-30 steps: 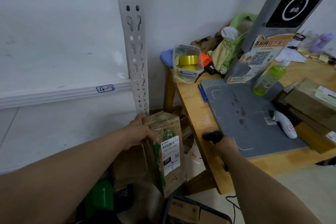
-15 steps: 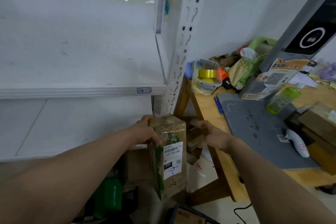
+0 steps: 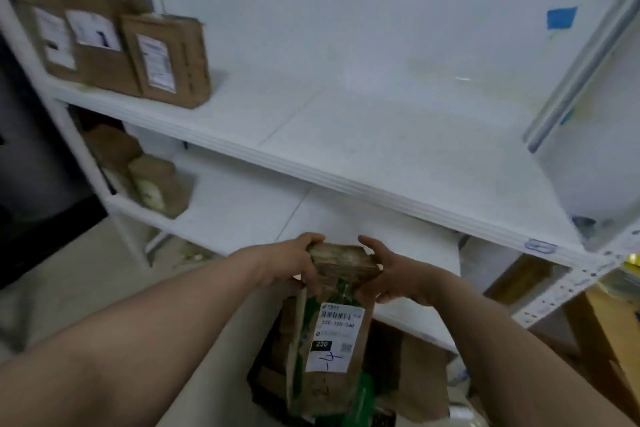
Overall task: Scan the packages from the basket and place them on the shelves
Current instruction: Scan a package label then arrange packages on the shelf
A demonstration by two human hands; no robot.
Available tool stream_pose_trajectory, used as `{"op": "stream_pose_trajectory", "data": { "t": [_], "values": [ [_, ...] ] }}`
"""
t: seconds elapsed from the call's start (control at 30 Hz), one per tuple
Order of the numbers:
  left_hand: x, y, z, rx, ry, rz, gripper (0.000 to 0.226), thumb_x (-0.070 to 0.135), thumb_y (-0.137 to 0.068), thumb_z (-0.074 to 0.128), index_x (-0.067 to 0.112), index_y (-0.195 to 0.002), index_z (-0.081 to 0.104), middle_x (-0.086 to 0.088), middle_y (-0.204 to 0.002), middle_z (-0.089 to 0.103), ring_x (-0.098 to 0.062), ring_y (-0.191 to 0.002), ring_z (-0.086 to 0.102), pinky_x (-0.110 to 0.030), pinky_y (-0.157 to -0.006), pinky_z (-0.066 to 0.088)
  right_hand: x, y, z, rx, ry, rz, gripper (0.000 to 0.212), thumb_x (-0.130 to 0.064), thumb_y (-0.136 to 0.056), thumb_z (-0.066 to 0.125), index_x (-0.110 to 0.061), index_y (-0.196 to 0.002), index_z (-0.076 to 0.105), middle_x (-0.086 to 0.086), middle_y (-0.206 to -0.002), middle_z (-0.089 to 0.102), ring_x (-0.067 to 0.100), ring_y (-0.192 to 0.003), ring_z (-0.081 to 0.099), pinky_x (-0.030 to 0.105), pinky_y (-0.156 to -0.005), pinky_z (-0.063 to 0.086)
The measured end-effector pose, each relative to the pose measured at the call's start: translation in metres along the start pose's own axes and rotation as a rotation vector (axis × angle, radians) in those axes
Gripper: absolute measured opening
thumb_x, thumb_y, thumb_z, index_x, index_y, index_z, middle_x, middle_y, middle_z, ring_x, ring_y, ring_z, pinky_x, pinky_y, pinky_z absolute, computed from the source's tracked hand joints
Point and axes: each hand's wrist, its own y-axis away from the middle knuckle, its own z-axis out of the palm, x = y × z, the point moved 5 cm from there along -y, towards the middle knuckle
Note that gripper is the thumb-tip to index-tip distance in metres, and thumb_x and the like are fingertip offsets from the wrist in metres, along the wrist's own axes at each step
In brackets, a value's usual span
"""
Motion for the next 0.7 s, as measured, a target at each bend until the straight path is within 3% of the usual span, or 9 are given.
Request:
{"op": "stream_pose_trajectory", "data": {
  "t": [0.07, 0.2, 0.27, 0.33, 0.43, 0.57, 0.63, 0.7],
  "values": [
    [-0.024, 0.035, -0.048, 0.053, 0.021, -0.012, 0.102, -0.020, -0.071, 0.071, 0.028, -0.152, 0.029, 0.000, -0.117, 0.054, -0.022, -0.107, 0.057, -0.028, -0.079, 0.059, -0.039, -0.032, 0.051, -0.098, 0.055, -0.018, 0.113, 0.002, -0.075, 0.081, -0.045, -0.154, 0.016, 0.007, -0.140, 0.045, 0.031, -0.114, 0.061, 0.036, -0.084, 0.061],
    [-0.080, 0.085, -0.132, 0.186, 0.118, -0.093, 0.107, -0.022, -0.070, 0.070, 0.030, -0.155, 0.029, -0.001, -0.117, 0.059, -0.026, -0.113, 0.060, -0.040, -0.099, 0.053, -0.099, -0.093, 0.135, -0.201, 0.174, -0.003, 0.110, -0.002, -0.069, 0.087, -0.041, -0.151, 0.024, 0.011, -0.137, 0.044, 0.037, -0.115, 0.060, 0.051, -0.088, 0.060],
    [-0.104, 0.099, -0.168, 0.267, 0.197, -0.110, 0.108, -0.022, -0.071, 0.068, 0.033, -0.155, 0.028, 0.003, -0.117, 0.058, -0.024, -0.112, 0.060, -0.038, -0.099, 0.053, -0.124, -0.119, 0.166, -0.195, 0.211, -0.006, 0.111, -0.004, -0.066, 0.088, -0.039, -0.151, 0.026, 0.010, -0.135, 0.044, 0.037, -0.113, 0.060, 0.051, -0.084, 0.062],
    [-0.119, 0.106, -0.200, 0.371, 0.231, -0.113, 0.102, -0.018, -0.076, 0.065, 0.032, -0.155, 0.025, 0.005, -0.119, 0.054, -0.021, -0.109, 0.058, -0.036, -0.095, 0.053, -0.146, -0.146, 0.187, -0.130, 0.274, -0.039, 0.114, -0.014, -0.060, 0.089, -0.038, -0.151, 0.024, 0.007, -0.132, 0.045, 0.033, -0.111, 0.060, 0.049, -0.082, 0.062],
    [-0.146, 0.107, -0.244, 0.533, 0.277, -0.162, 0.085, -0.007, -0.086, 0.062, 0.029, -0.155, 0.027, -0.001, -0.138, 0.050, -0.021, -0.114, 0.052, -0.029, -0.078, 0.054, -0.172, -0.189, 0.200, 0.082, 0.326, -0.094, 0.125, -0.034, -0.045, 0.088, -0.033, -0.151, 0.021, 0.007, -0.136, 0.040, 0.033, -0.118, 0.055, 0.052, -0.089, 0.059],
    [-0.184, 0.092, -0.301, 0.604, 0.299, -0.239, 0.059, 0.004, -0.090, 0.061, 0.024, -0.144, 0.048, -0.003, -0.136, 0.053, -0.021, -0.118, 0.056, -0.031, -0.077, 0.059, -0.193, -0.249, 0.199, 0.324, 0.299, -0.019, 0.116, -0.031, -0.065, 0.089, -0.025, -0.153, 0.013, 0.012, -0.144, 0.030, 0.039, -0.127, 0.047, 0.052, -0.100, 0.053],
    [-0.197, 0.080, -0.335, 0.626, 0.277, -0.276, 0.047, 0.005, -0.090, 0.061, 0.019, -0.135, 0.057, -0.005, -0.129, 0.058, -0.021, -0.115, 0.058, -0.028, -0.068, 0.059, -0.202, -0.284, 0.198, 0.365, 0.304, 0.002, 0.112, -0.027, -0.071, 0.087, -0.020, -0.154, 0.011, 0.014, -0.145, 0.028, 0.041, -0.131, 0.043, 0.050, -0.103, 0.050],
    [-0.205, 0.064, -0.372, 0.661, 0.248, -0.300, 0.036, 0.005, -0.091, 0.062, 0.017, -0.125, 0.063, -0.006, -0.121, 0.062, -0.020, -0.109, 0.059, -0.029, -0.069, 0.058, -0.214, -0.321, 0.198, 0.377, 0.297, 0.010, 0.110, -0.025, -0.073, 0.086, -0.018, -0.154, 0.011, 0.016, -0.145, 0.027, 0.042, -0.131, 0.044, 0.050, -0.100, 0.050]
  ]
}}
